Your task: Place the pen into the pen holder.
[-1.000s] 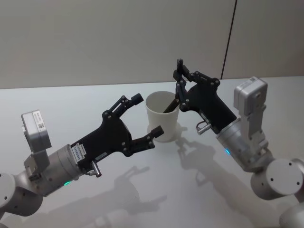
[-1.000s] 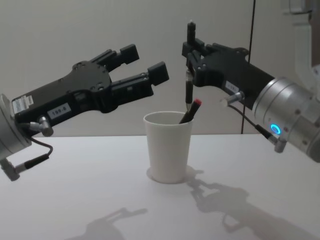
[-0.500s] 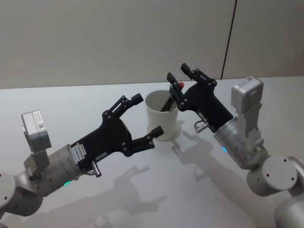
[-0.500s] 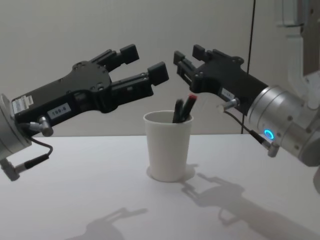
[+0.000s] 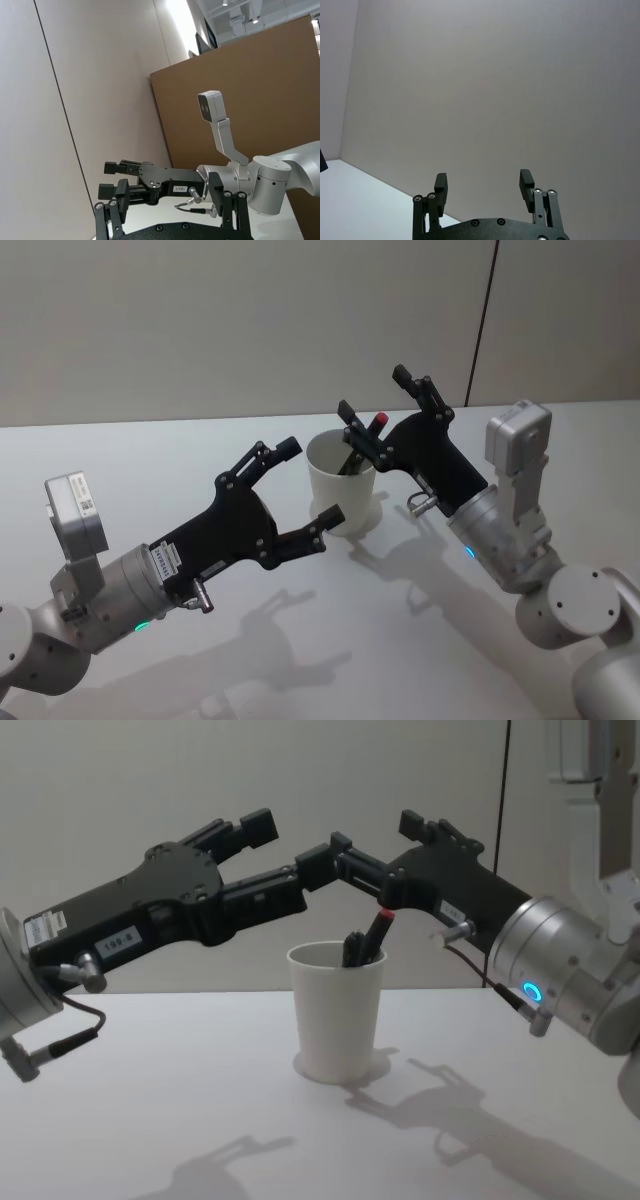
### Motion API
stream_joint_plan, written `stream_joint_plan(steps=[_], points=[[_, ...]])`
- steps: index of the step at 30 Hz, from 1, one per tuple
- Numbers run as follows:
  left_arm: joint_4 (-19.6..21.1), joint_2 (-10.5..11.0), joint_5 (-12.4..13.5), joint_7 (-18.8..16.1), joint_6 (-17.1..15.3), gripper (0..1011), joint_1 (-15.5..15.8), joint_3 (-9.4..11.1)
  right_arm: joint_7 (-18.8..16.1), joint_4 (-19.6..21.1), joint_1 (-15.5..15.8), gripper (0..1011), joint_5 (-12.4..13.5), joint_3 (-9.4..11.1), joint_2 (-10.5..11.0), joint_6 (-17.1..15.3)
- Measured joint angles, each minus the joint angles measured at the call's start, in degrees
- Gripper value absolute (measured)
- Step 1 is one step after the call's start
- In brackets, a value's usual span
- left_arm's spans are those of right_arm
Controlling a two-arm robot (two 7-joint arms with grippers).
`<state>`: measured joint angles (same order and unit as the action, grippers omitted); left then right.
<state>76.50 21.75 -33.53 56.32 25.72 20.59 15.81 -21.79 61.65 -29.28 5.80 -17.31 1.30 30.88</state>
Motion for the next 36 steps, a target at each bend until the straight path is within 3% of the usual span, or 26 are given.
stream_joint_plan(steps=[5,36], points=[[0.00,0.00,0.00,0.00,0.00,1004,0.00,0.00,-0.09,-0.55,-0.27,1000,0.15,0.03,-0.09,0.33],[0.00,0.00,0.00,0.00,0.00,1004,0.00,0.00,-0.22,-1.44,-0.72,1001,0.42,0.03,-0.23,0.83]])
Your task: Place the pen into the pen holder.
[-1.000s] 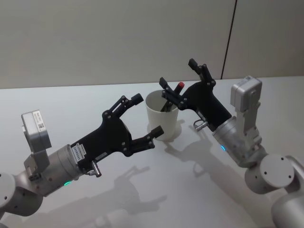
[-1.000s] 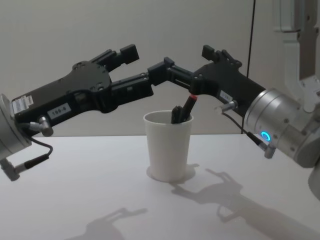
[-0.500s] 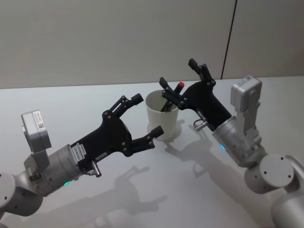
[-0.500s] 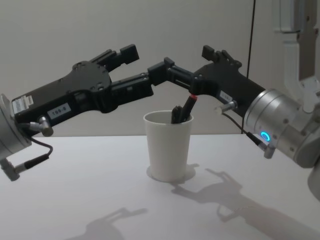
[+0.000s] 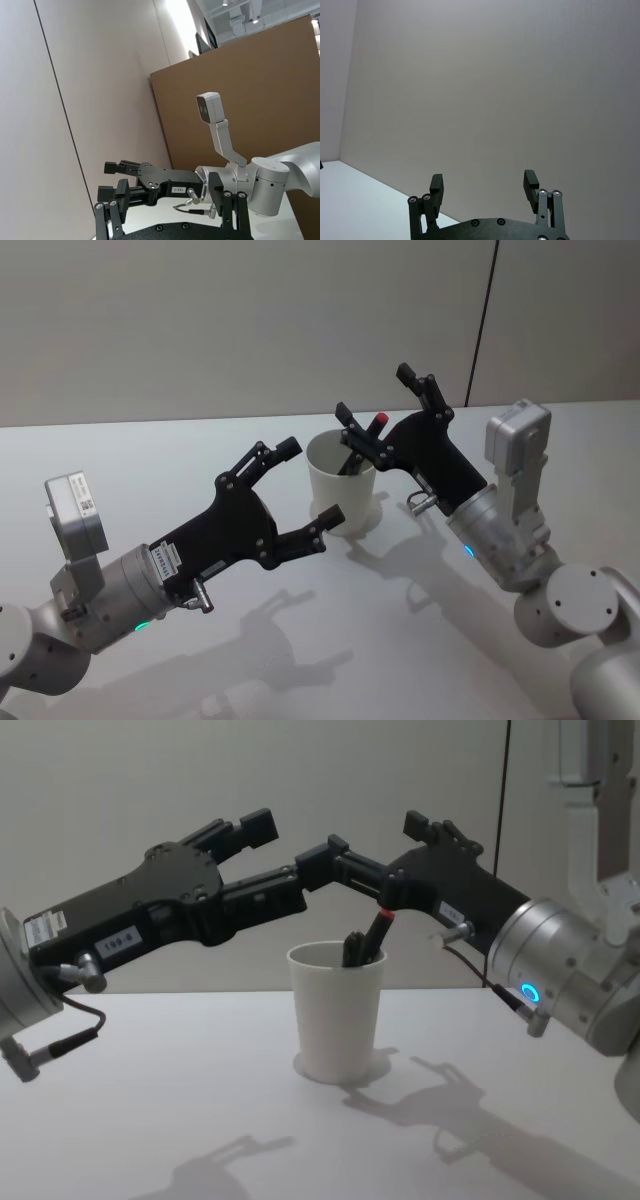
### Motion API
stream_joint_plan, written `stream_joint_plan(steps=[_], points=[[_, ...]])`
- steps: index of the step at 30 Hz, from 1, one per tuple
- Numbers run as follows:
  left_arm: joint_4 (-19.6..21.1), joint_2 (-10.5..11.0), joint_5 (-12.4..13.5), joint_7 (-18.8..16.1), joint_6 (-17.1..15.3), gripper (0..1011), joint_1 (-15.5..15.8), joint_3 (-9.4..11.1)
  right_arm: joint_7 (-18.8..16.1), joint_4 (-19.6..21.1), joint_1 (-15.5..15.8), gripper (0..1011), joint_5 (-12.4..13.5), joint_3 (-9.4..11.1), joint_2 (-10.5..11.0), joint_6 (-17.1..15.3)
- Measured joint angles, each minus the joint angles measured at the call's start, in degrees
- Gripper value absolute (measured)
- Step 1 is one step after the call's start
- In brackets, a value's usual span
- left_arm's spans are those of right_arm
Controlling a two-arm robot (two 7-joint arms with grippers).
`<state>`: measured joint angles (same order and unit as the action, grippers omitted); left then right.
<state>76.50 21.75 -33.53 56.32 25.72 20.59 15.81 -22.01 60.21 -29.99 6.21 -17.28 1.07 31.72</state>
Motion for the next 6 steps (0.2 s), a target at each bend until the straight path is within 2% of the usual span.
stream_joint_plan(steps=[6], points=[[0.00,0.00,0.00,0.00,0.00,1004,0.00,0.00,0.00,-0.03,-0.03,1001,0.00,0.00,0.00,0.03]])
